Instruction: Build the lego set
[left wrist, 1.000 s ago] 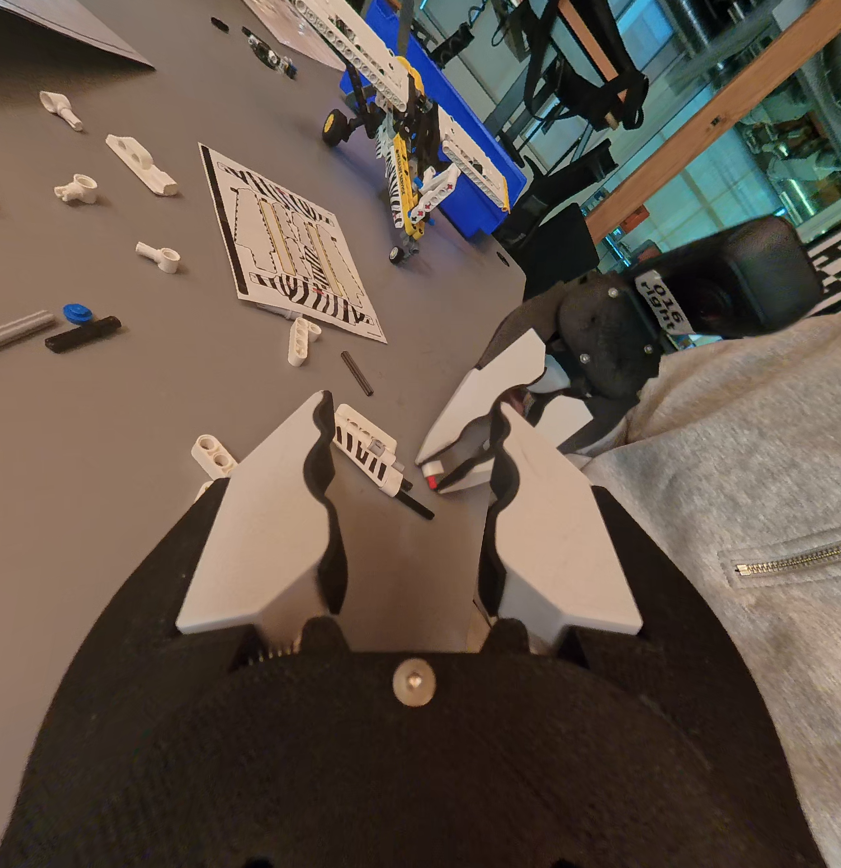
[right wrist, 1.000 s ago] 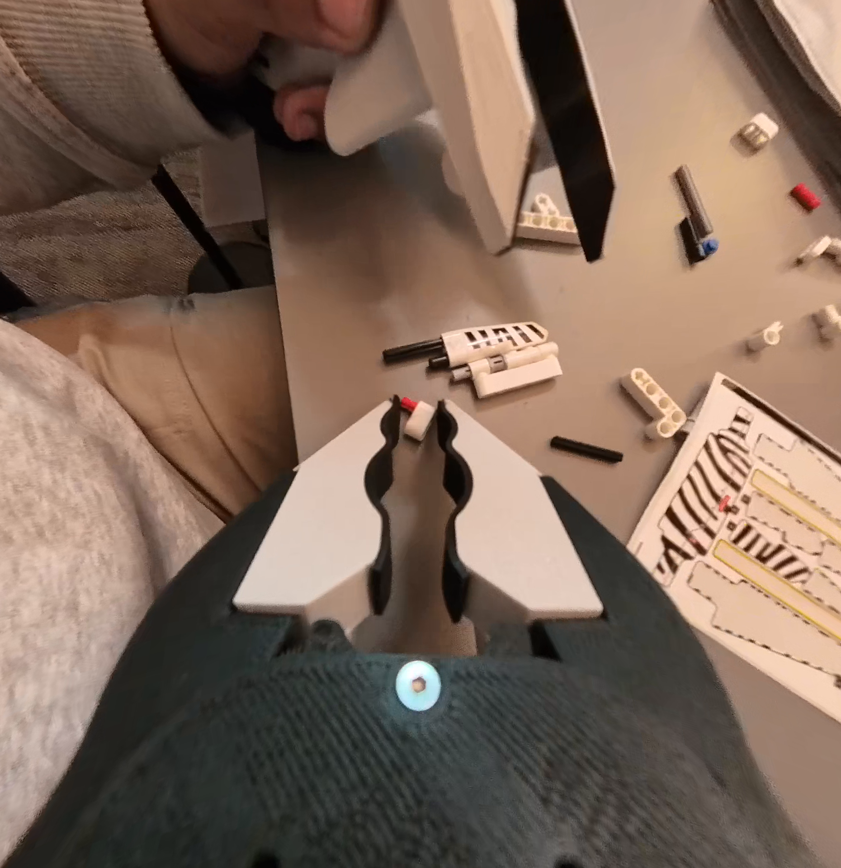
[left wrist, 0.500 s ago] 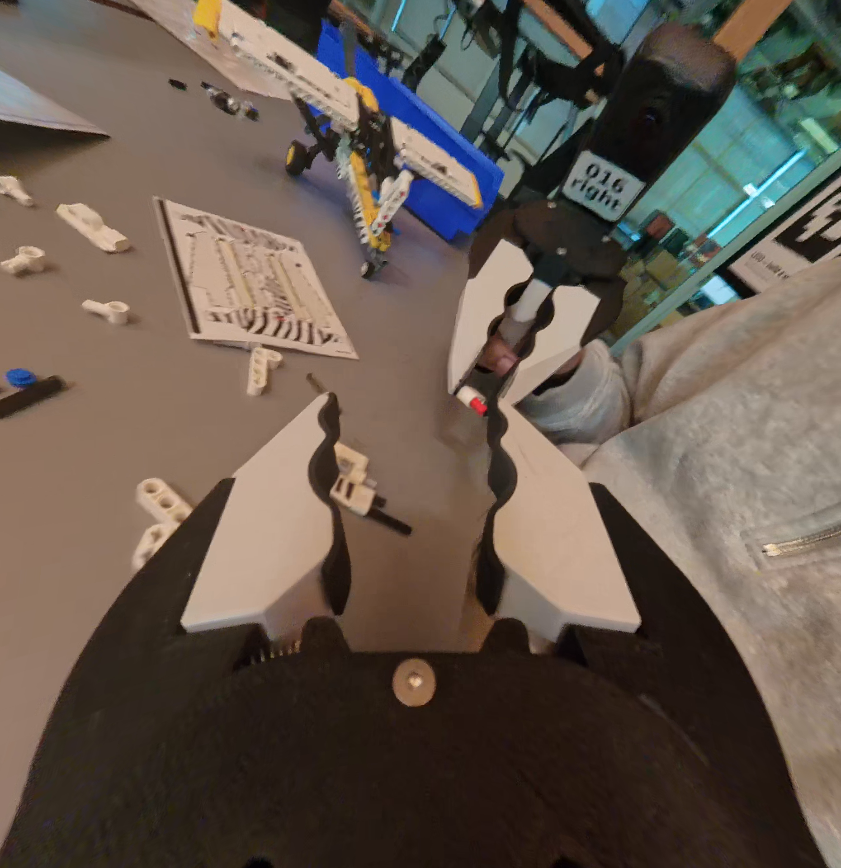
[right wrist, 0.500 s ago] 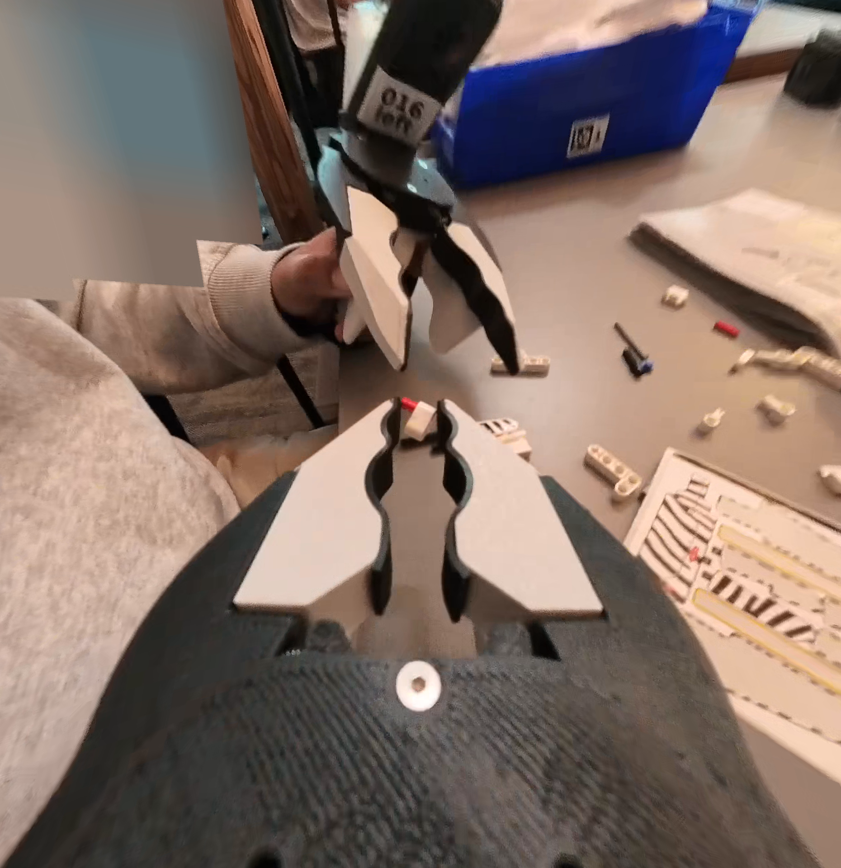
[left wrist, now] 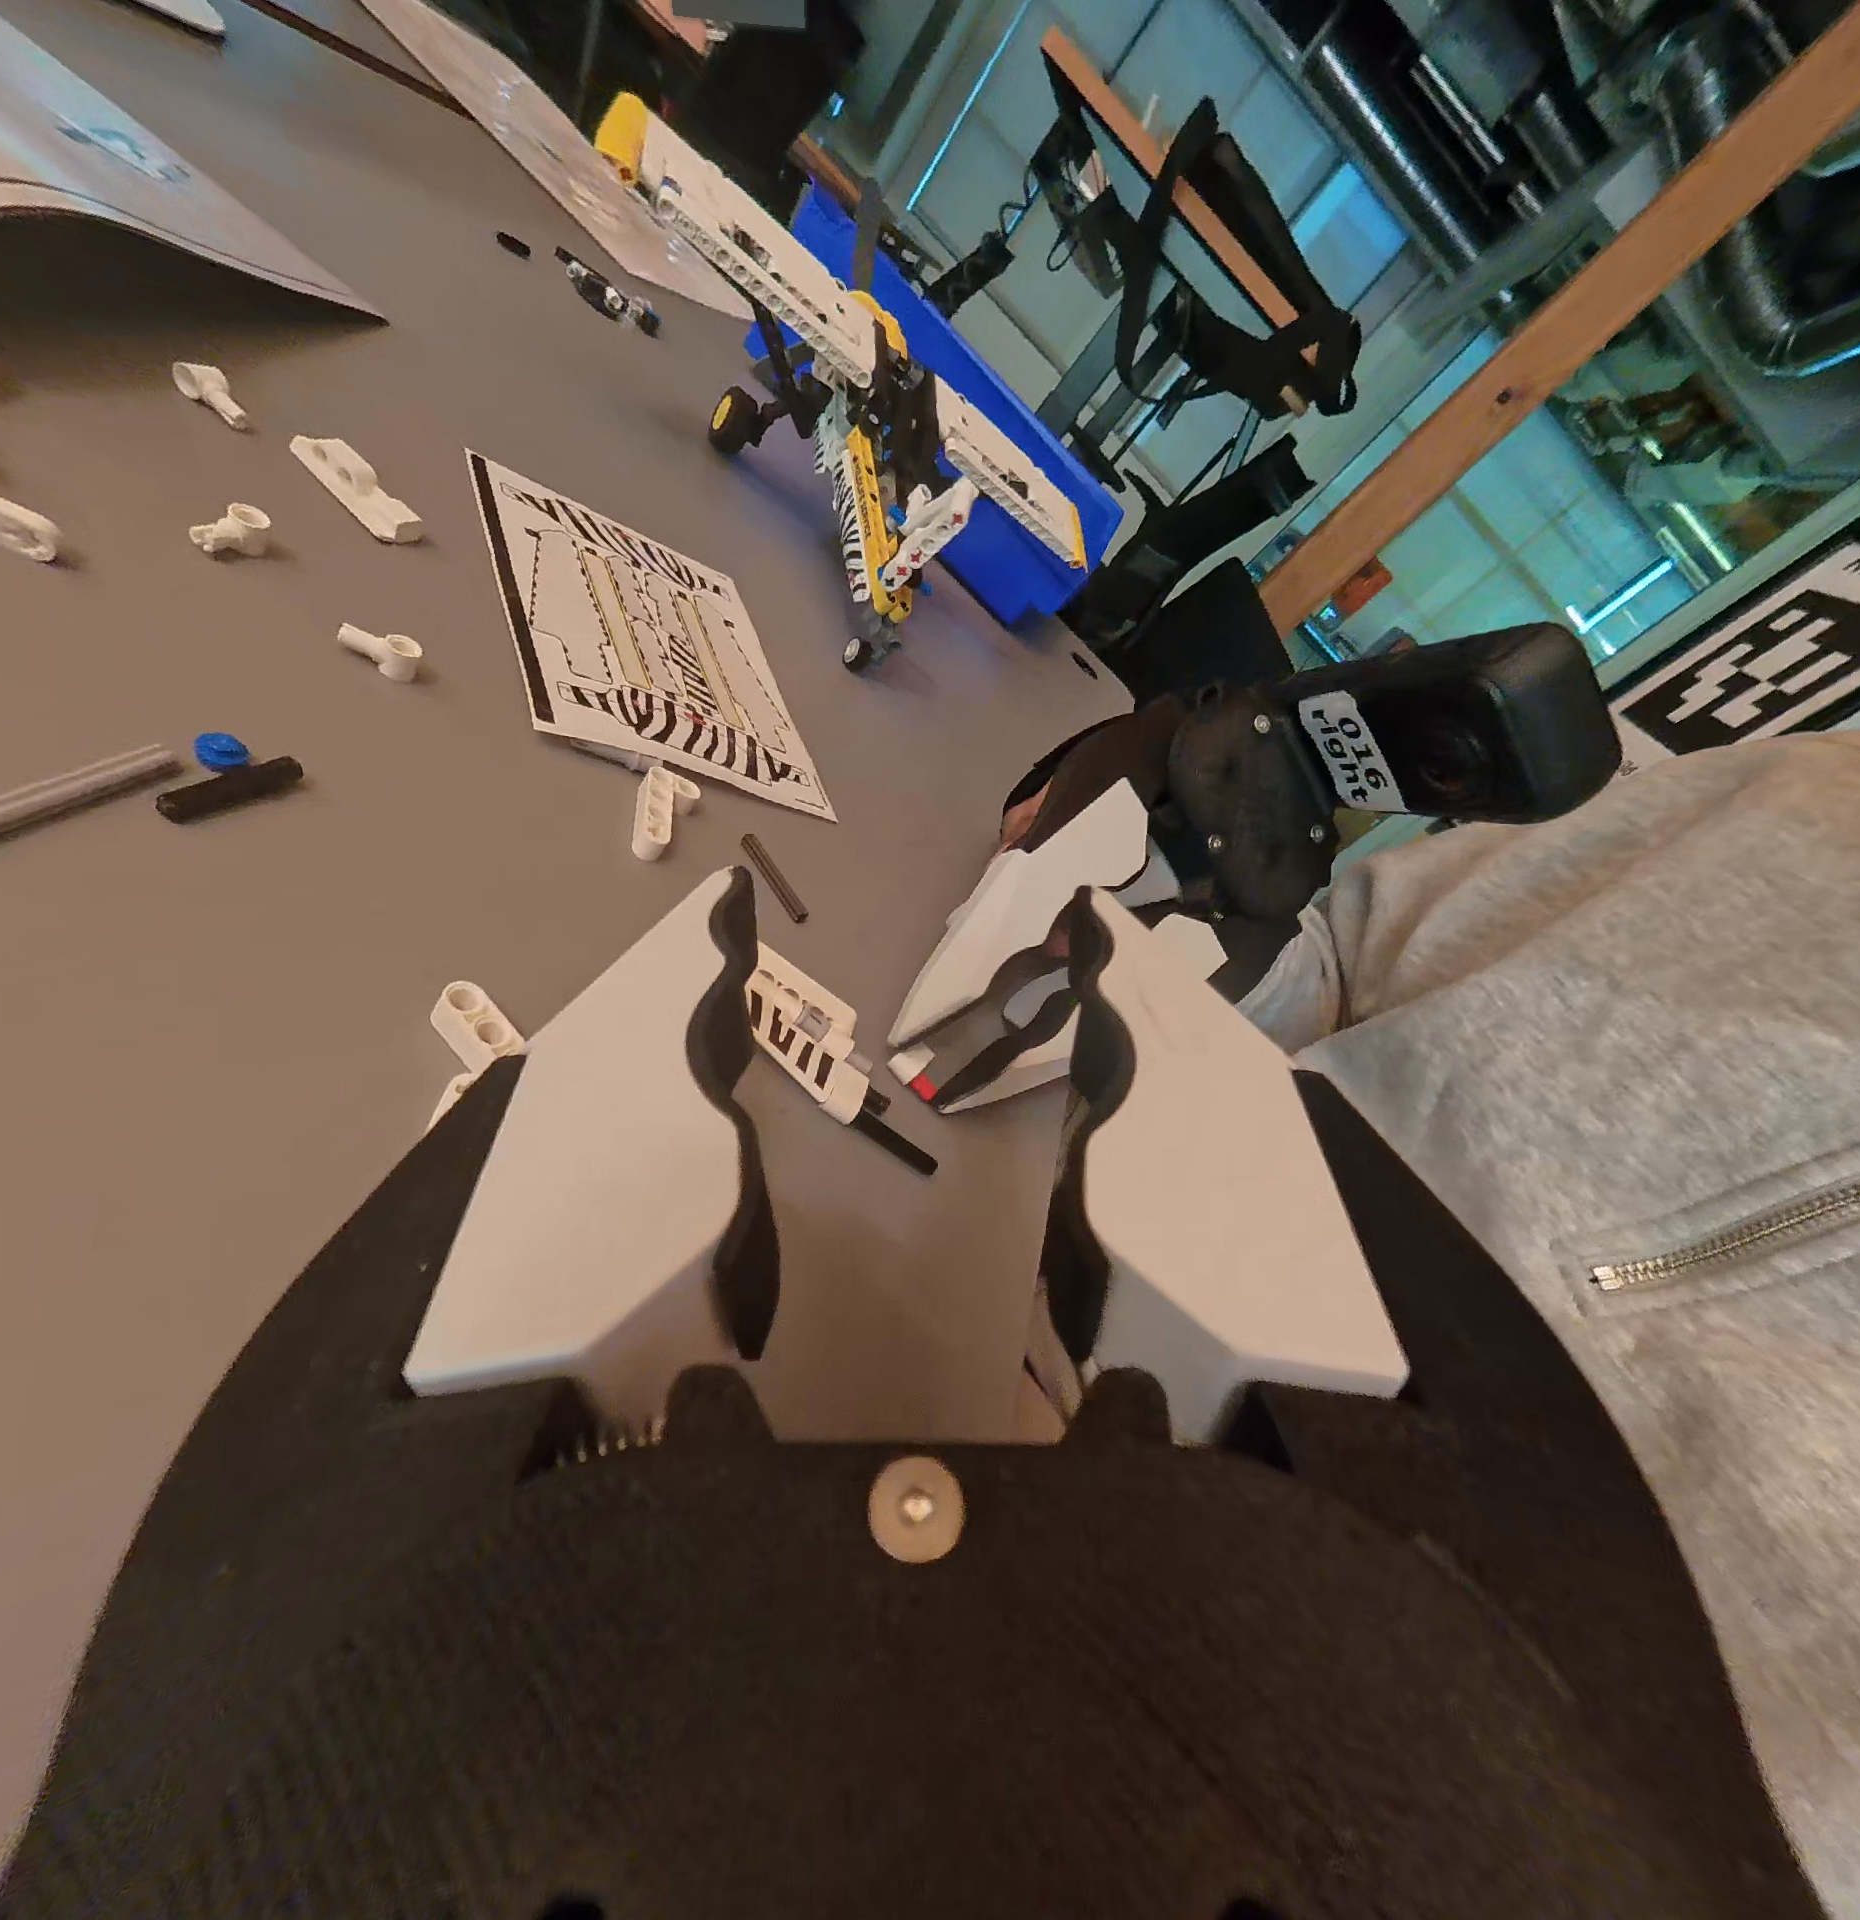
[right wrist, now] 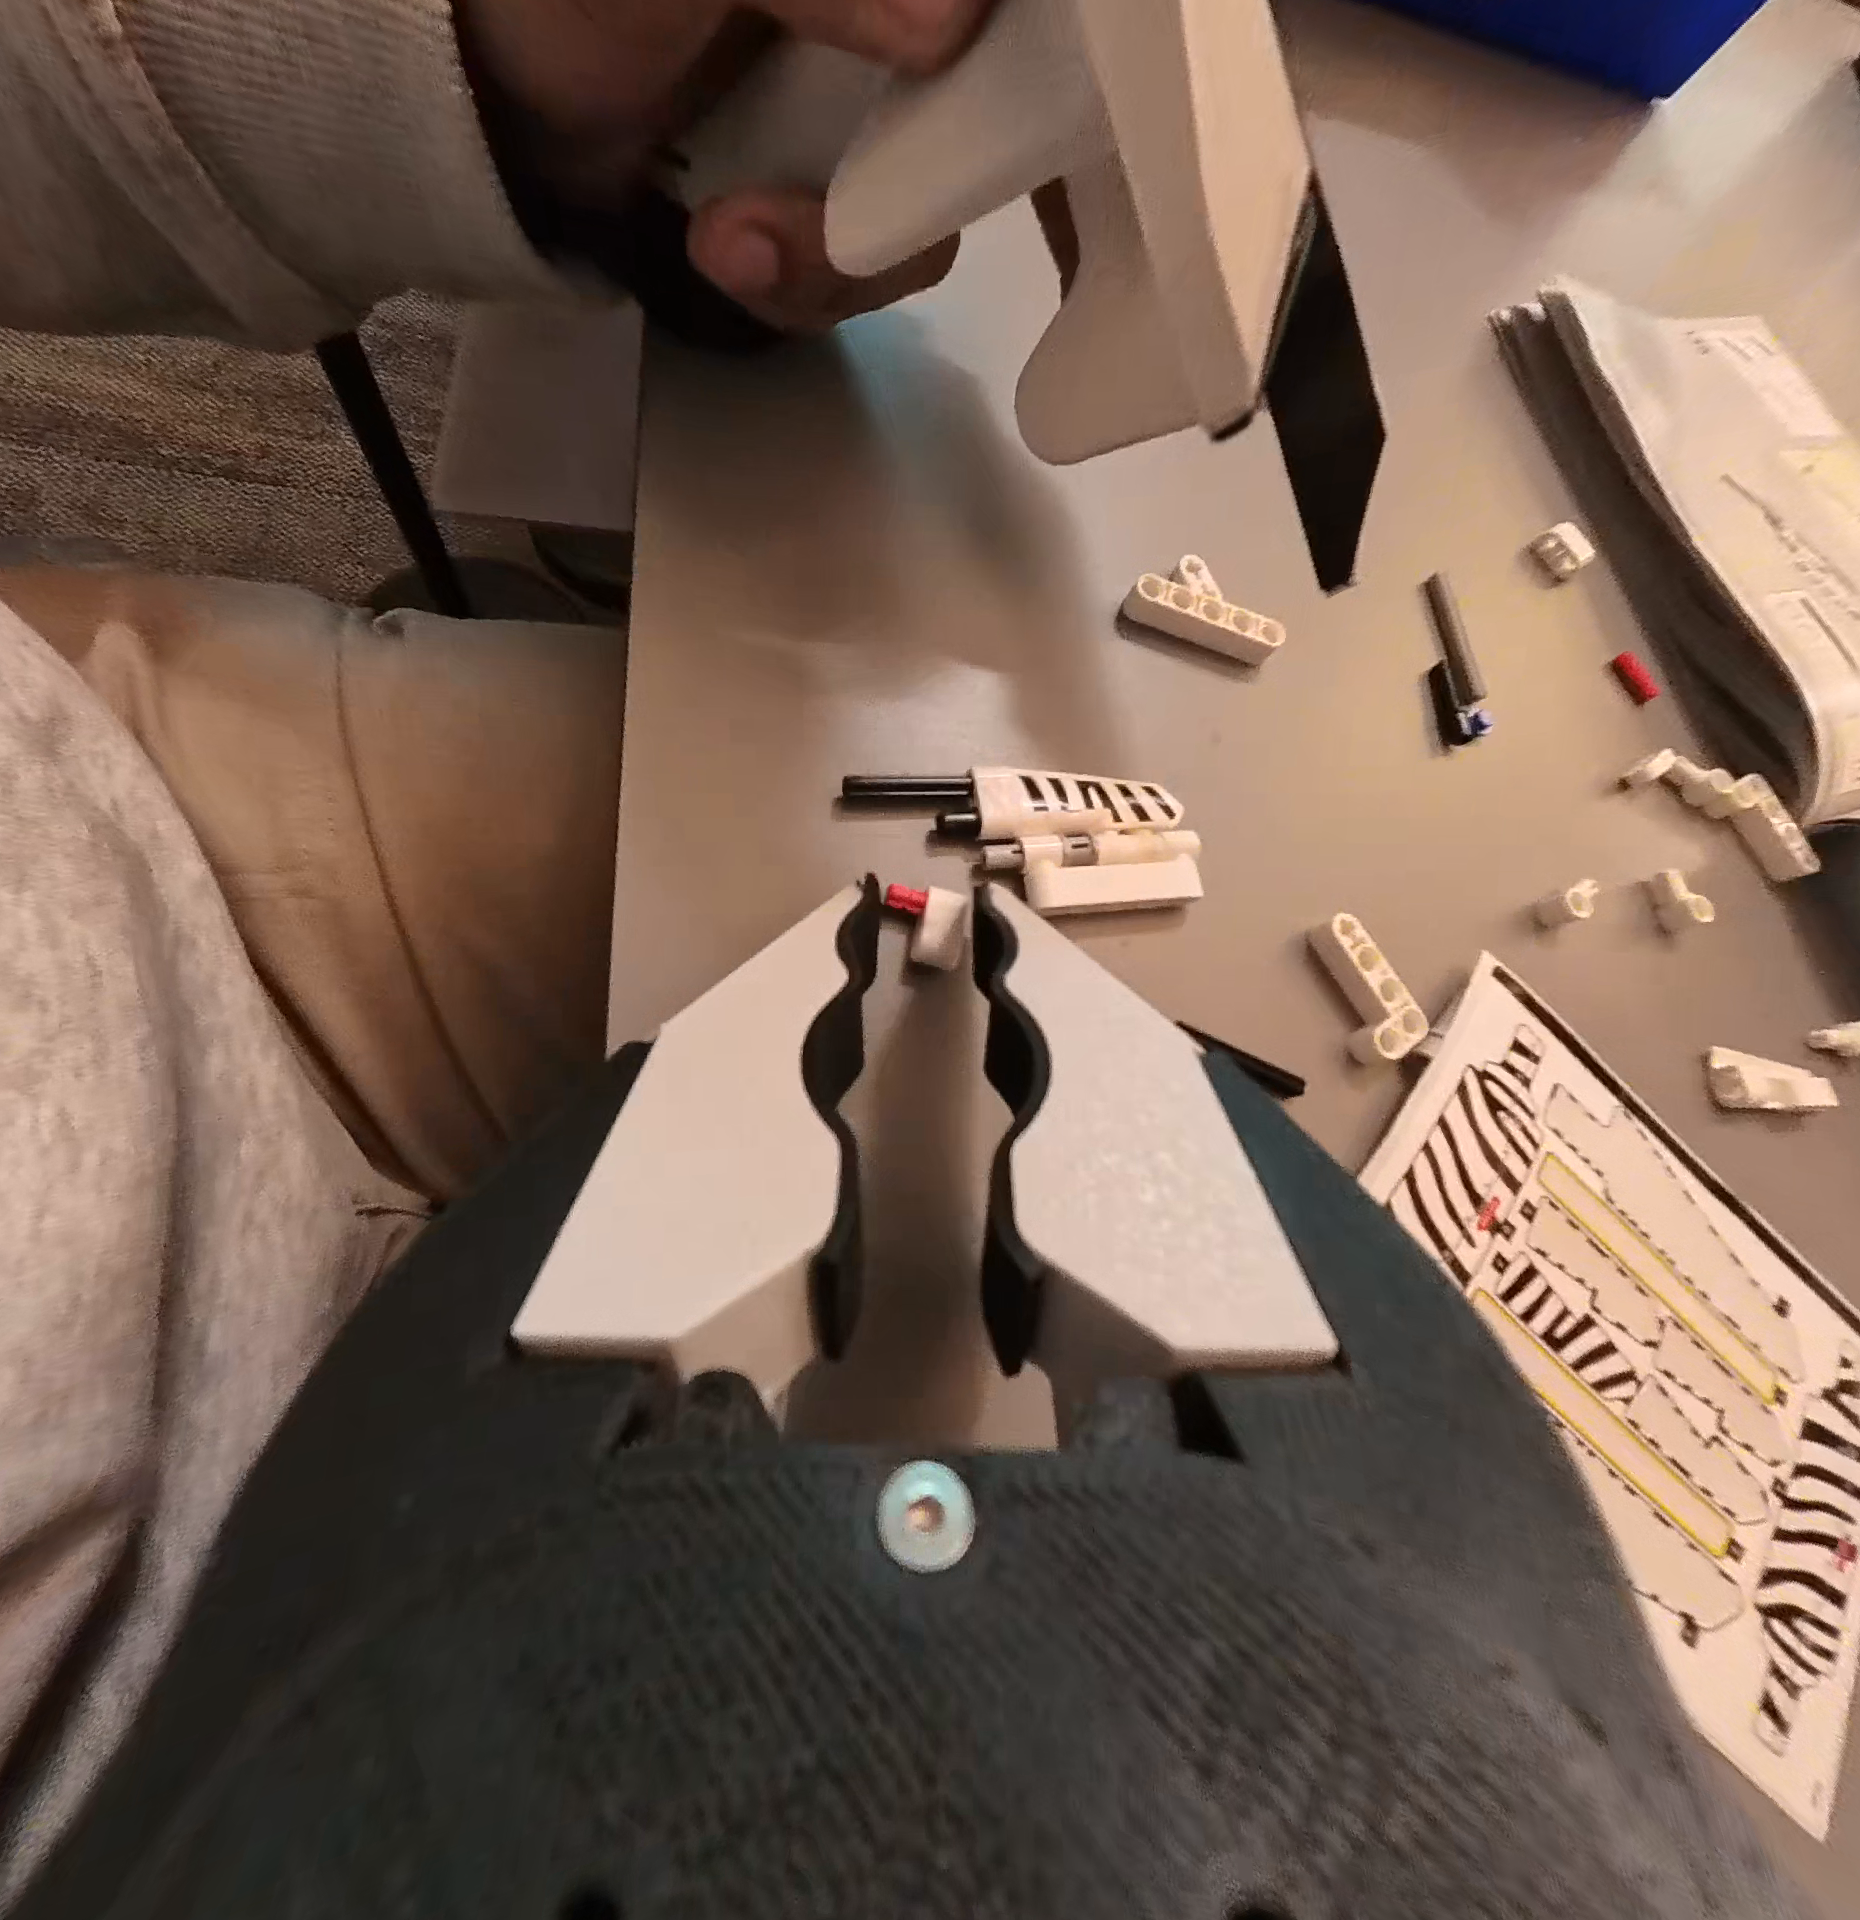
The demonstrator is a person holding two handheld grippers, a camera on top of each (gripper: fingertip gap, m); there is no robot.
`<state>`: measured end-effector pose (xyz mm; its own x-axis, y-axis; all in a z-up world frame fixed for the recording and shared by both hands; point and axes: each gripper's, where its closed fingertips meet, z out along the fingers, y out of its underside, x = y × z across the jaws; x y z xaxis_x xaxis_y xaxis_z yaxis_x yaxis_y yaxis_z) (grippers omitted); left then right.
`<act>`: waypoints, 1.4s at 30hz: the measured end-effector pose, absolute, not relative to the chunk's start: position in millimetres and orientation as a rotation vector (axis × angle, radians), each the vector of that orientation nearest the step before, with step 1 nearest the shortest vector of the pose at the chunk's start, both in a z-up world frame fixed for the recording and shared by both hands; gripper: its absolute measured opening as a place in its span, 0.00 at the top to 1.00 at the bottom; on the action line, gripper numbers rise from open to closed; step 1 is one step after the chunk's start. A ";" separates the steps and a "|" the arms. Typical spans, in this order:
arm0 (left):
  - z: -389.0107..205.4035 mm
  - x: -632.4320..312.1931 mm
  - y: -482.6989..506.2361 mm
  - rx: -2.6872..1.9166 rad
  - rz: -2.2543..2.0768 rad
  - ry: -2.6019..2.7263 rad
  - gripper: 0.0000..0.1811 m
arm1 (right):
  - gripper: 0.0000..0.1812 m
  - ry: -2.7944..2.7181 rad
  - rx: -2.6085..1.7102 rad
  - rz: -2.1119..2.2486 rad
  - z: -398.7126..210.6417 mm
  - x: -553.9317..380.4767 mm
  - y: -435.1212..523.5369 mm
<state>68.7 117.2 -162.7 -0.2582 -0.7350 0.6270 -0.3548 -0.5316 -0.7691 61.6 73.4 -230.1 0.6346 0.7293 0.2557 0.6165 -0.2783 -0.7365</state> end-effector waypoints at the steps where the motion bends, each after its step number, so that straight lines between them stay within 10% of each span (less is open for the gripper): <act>1: -162.4 68.5 117.6 -1.701 -1.863 1.321 0.68 | 0.90 -1.049 -1.994 0.170 -229.8 62.0 73.6; 29: -192.3 72.7 58.1 -1.712 -1.459 1.818 0.76 | 1.00 -0.898 -2.070 0.407 -216.6 72.4 65.4; 42: -189.8 75.3 61.4 -1.540 -1.250 1.838 0.95 | 1.00 -0.822 -1.988 0.599 -192.9 70.4 60.2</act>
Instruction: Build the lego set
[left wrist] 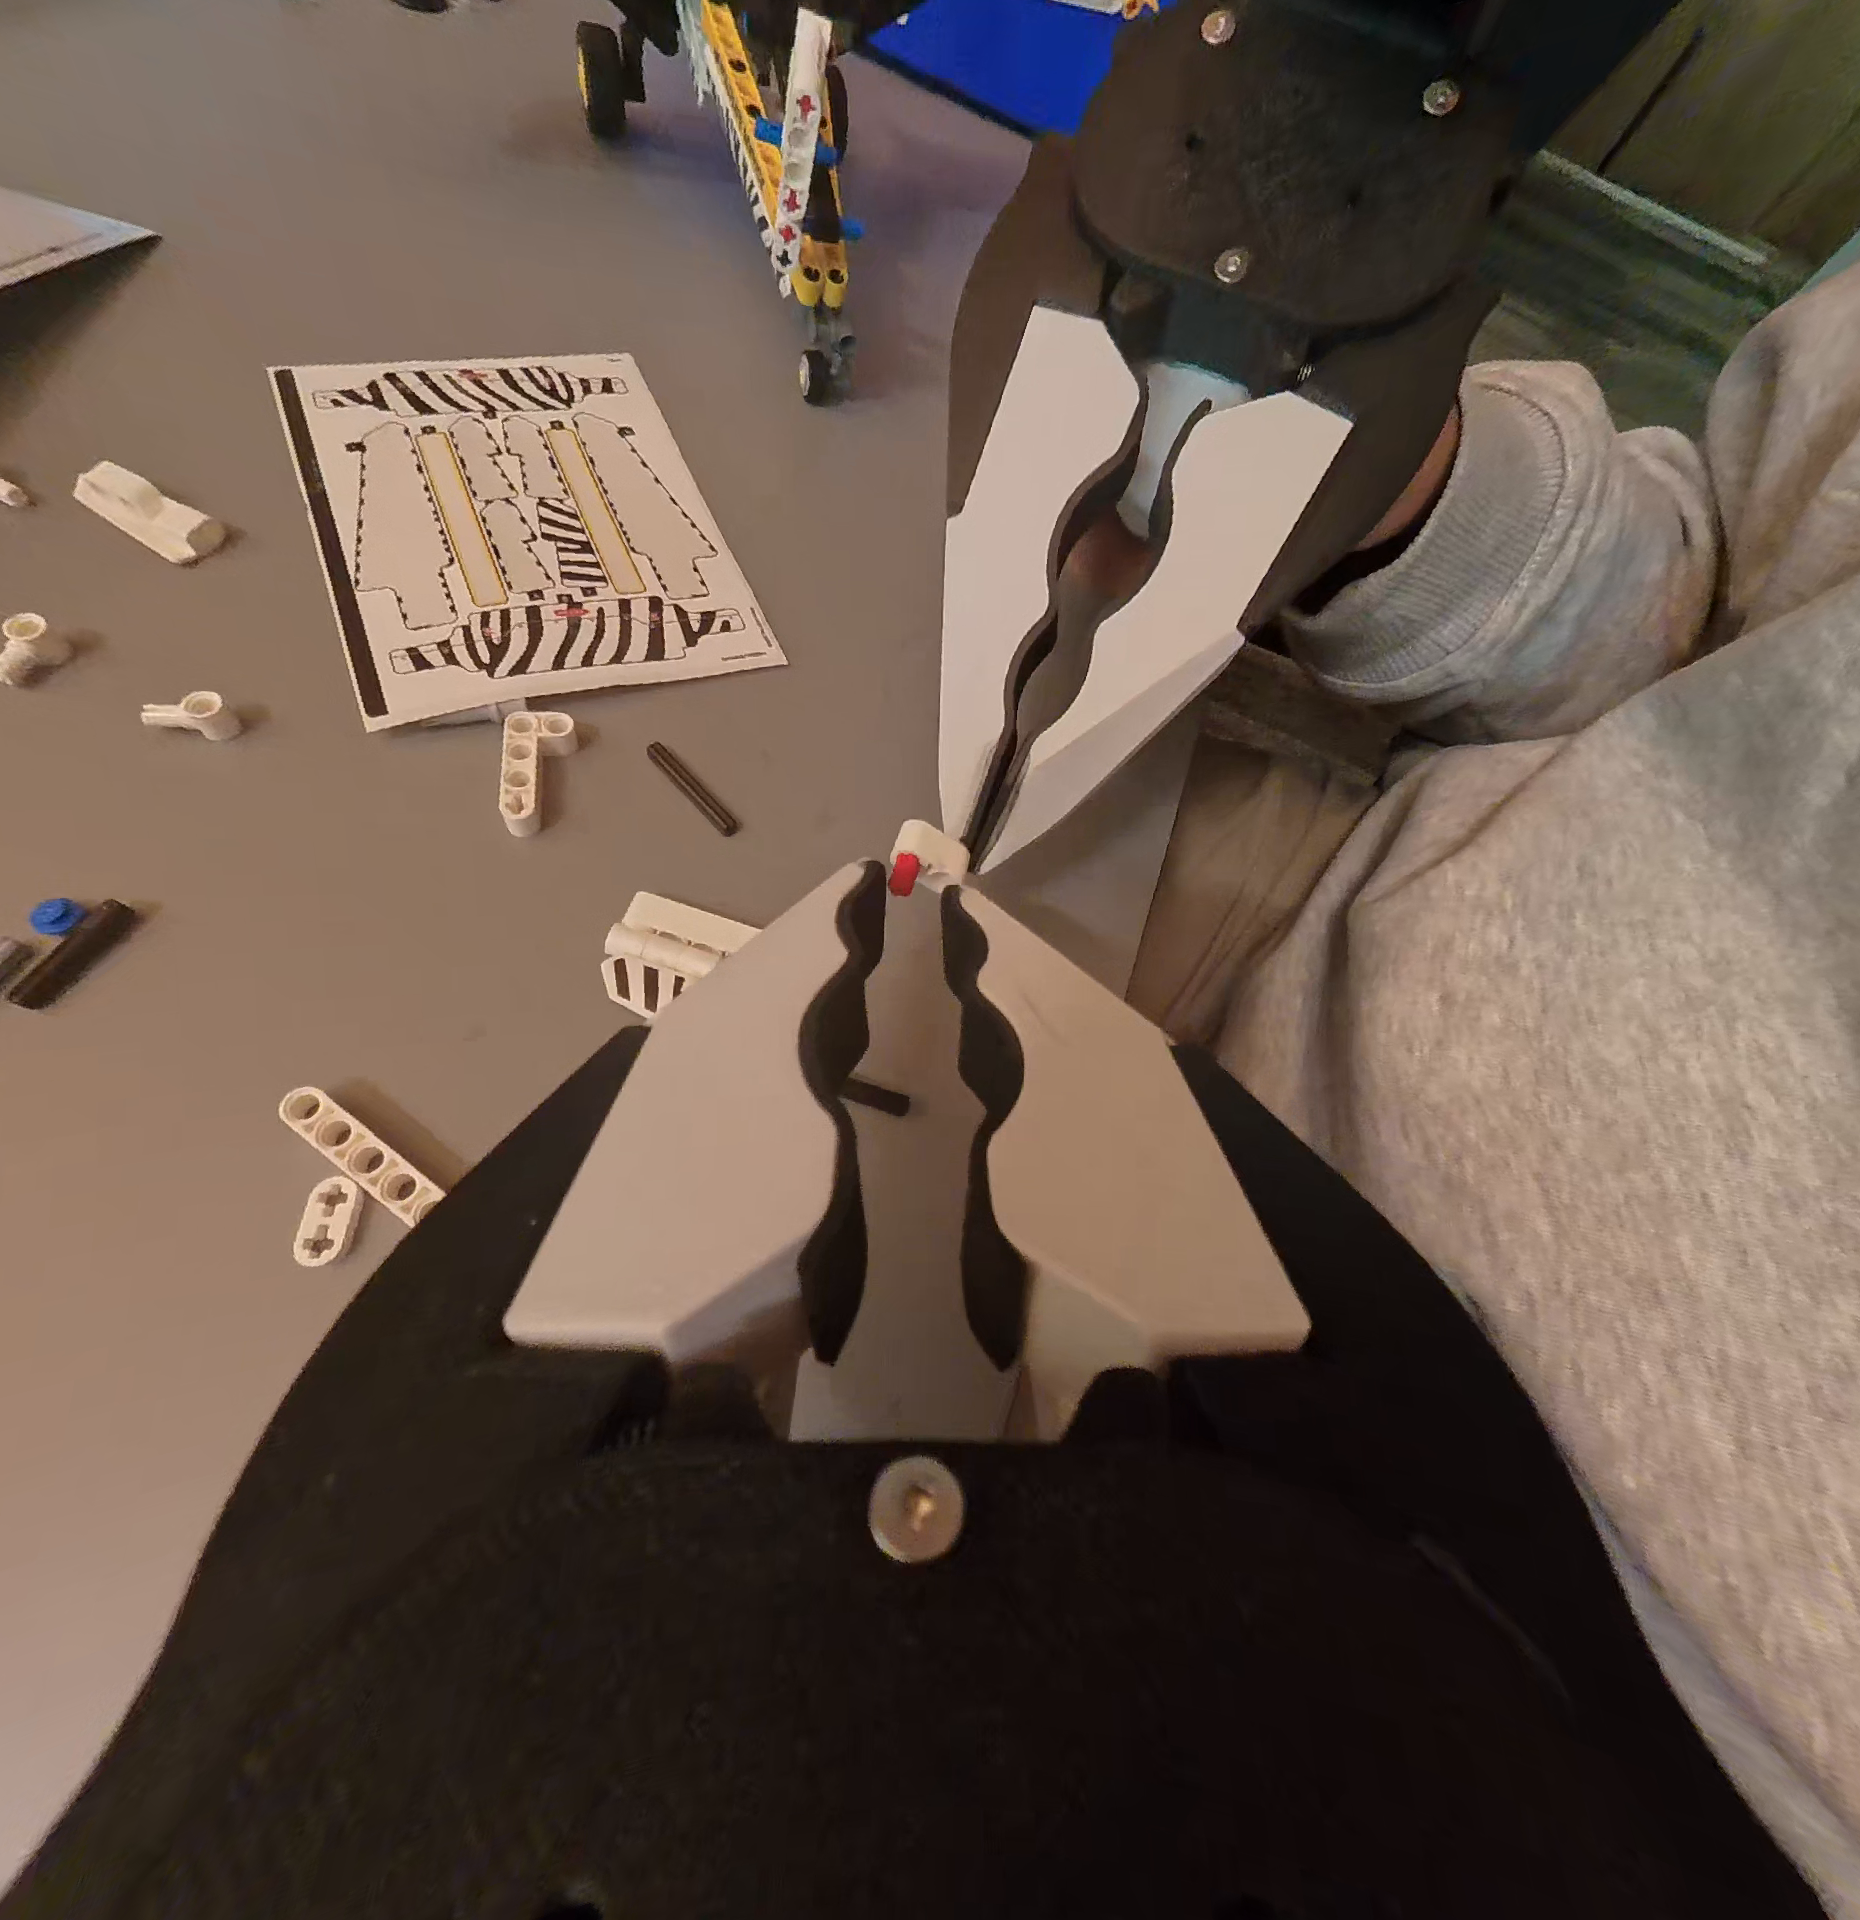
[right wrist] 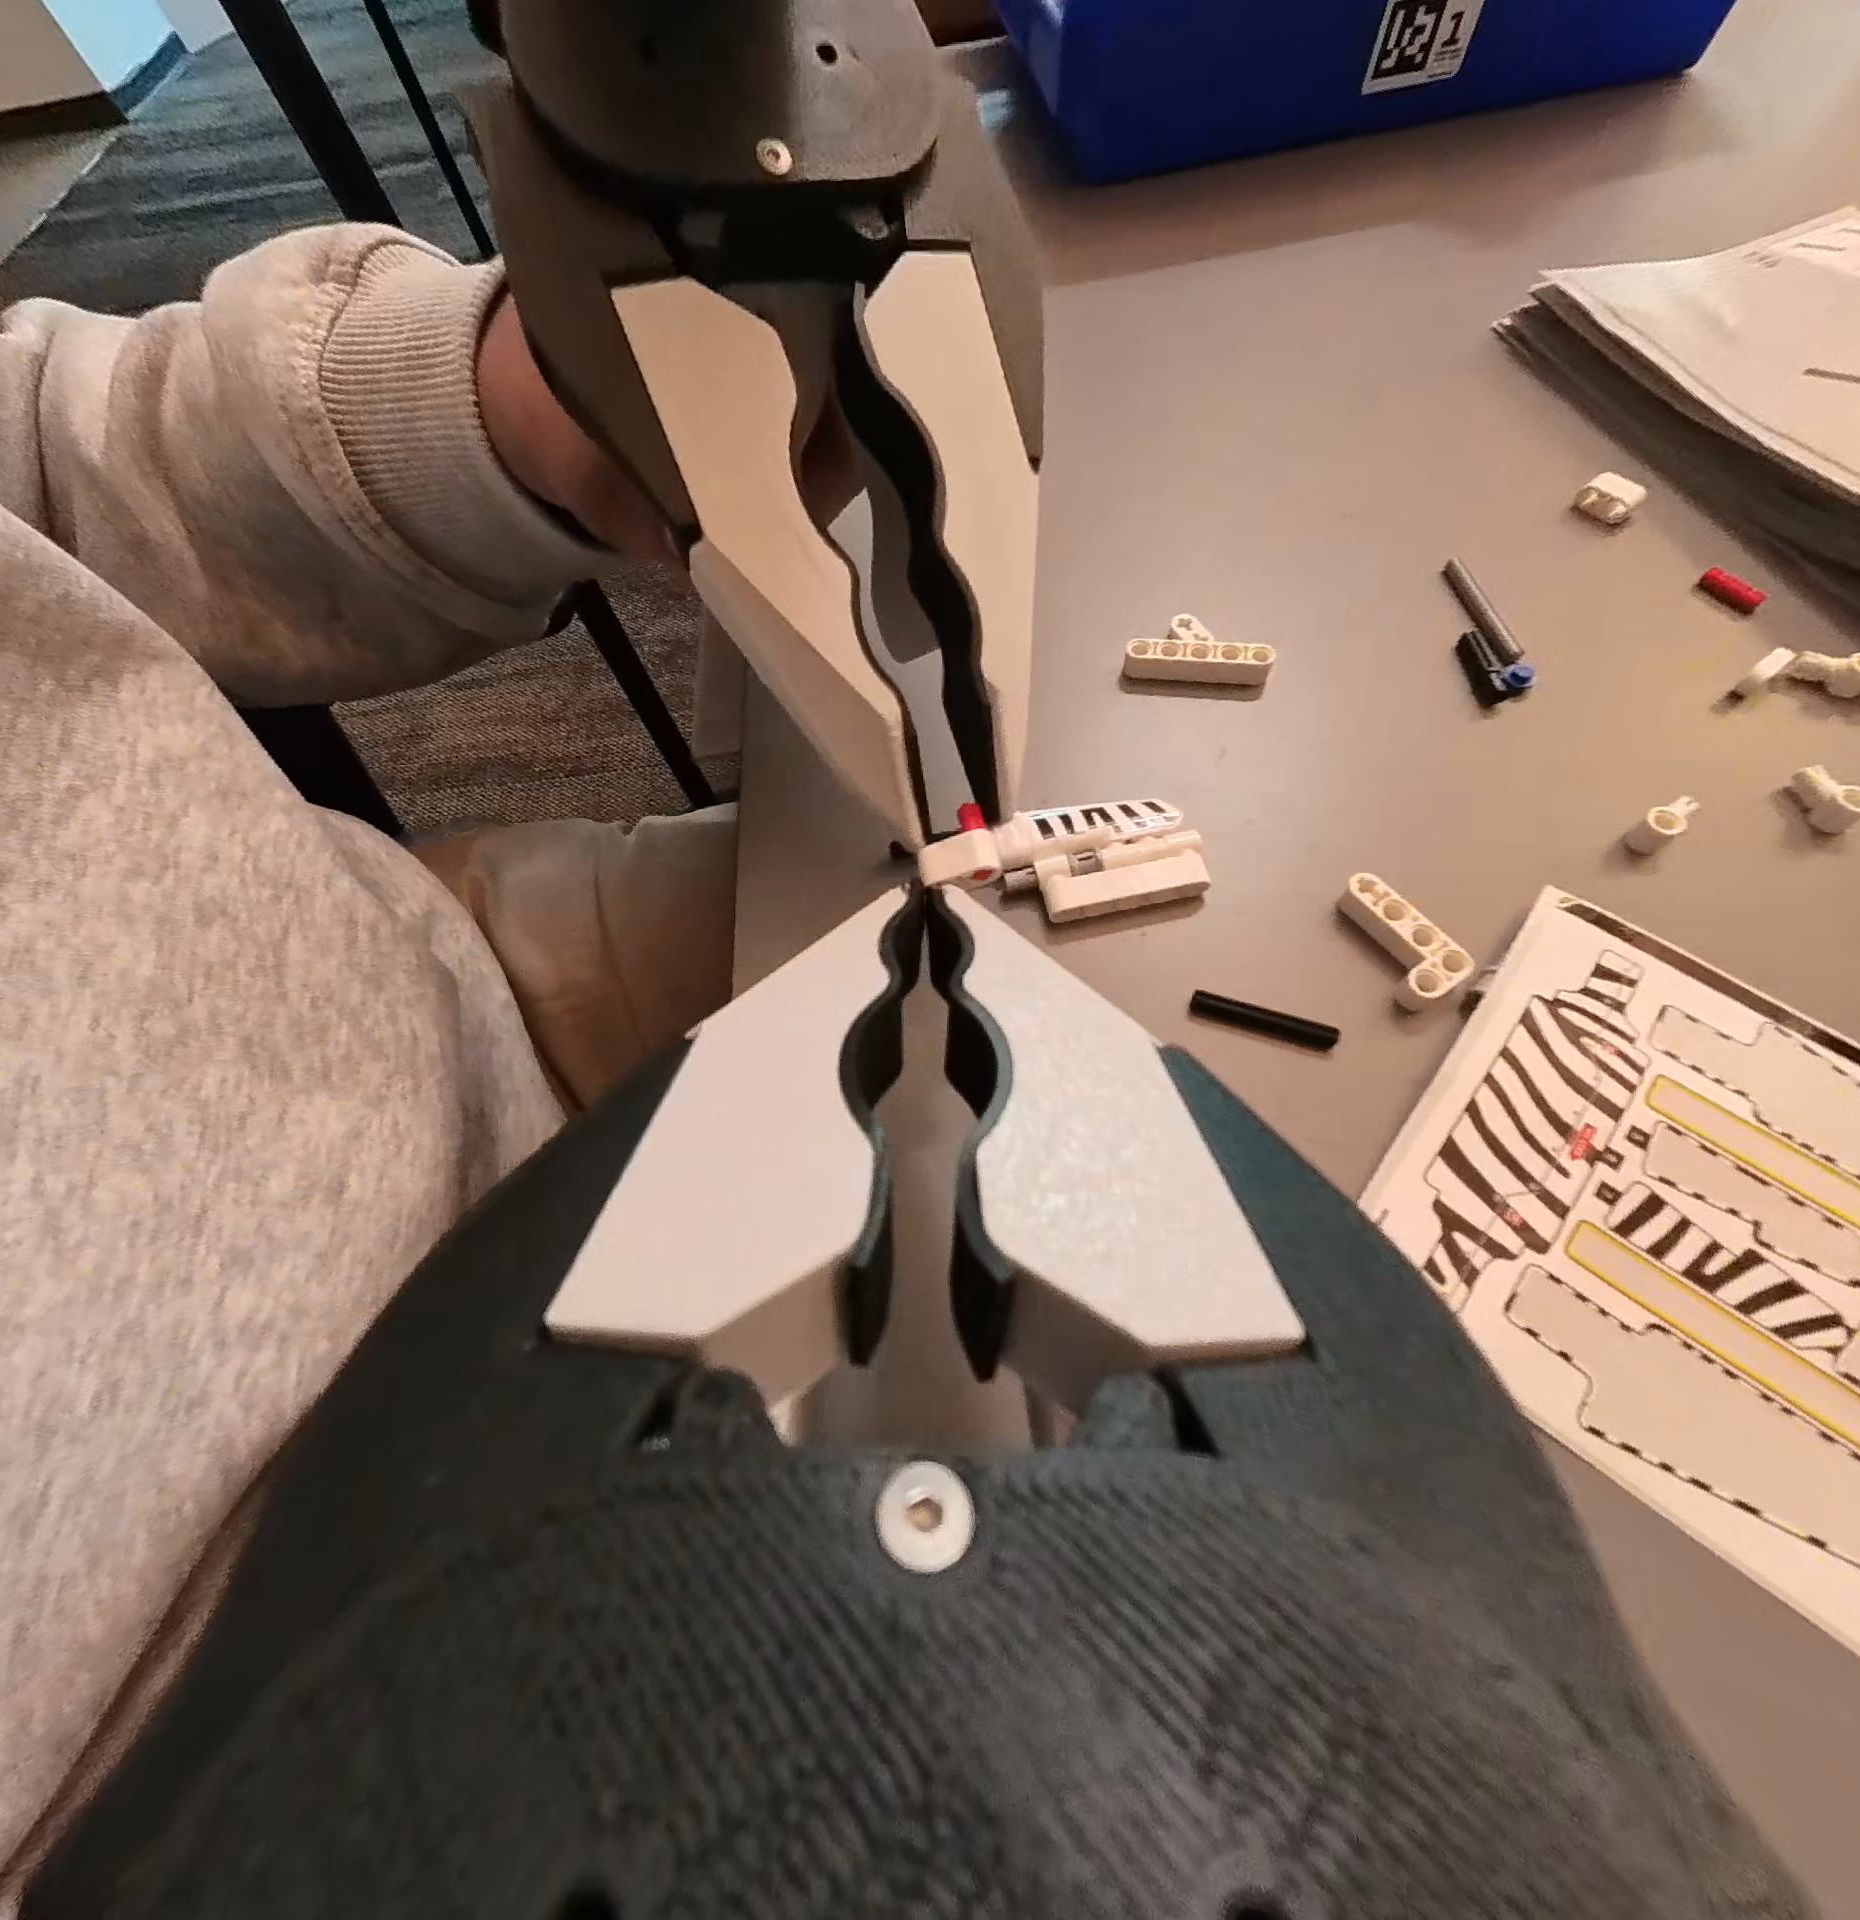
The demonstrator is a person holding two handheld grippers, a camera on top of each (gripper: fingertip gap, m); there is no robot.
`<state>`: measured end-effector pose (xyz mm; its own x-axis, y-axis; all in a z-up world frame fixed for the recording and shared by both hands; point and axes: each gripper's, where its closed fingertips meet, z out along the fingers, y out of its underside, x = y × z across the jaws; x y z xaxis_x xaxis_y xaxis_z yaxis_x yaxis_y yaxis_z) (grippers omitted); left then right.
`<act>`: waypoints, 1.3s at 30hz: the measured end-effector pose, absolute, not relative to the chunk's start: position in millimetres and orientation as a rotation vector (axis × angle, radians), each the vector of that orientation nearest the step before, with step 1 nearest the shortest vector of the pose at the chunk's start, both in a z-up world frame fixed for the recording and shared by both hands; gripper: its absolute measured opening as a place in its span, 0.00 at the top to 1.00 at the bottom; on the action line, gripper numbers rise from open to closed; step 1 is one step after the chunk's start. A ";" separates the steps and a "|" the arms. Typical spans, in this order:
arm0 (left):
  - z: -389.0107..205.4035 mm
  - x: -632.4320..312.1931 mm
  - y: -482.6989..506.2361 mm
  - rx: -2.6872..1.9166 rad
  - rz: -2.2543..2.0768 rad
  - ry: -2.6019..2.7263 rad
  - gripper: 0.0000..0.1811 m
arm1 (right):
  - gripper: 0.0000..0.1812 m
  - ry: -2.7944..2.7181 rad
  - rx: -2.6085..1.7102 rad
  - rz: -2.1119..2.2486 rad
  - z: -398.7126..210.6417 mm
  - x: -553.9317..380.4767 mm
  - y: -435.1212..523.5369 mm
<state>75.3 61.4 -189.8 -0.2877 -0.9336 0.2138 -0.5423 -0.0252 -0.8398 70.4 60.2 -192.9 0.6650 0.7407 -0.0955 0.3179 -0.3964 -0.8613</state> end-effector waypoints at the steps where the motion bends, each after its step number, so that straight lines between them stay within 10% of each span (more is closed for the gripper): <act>1: -190.7 75.6 61.8 -1.541 -1.246 1.837 0.95 | 1.00 -0.823 -1.988 0.597 -192.9 70.5 60.3; 31: -187.0 79.4 65.9 -1.499 -1.220 1.783 0.99 | 0.95 -0.793 -1.946 0.645 -184.3 71.3 60.6; 39: -121.6 82.5 68.7 -1.538 -2.086 1.215 1.00 | 0.86 -0.724 -1.589 0.264 -128.2 84.3 71.6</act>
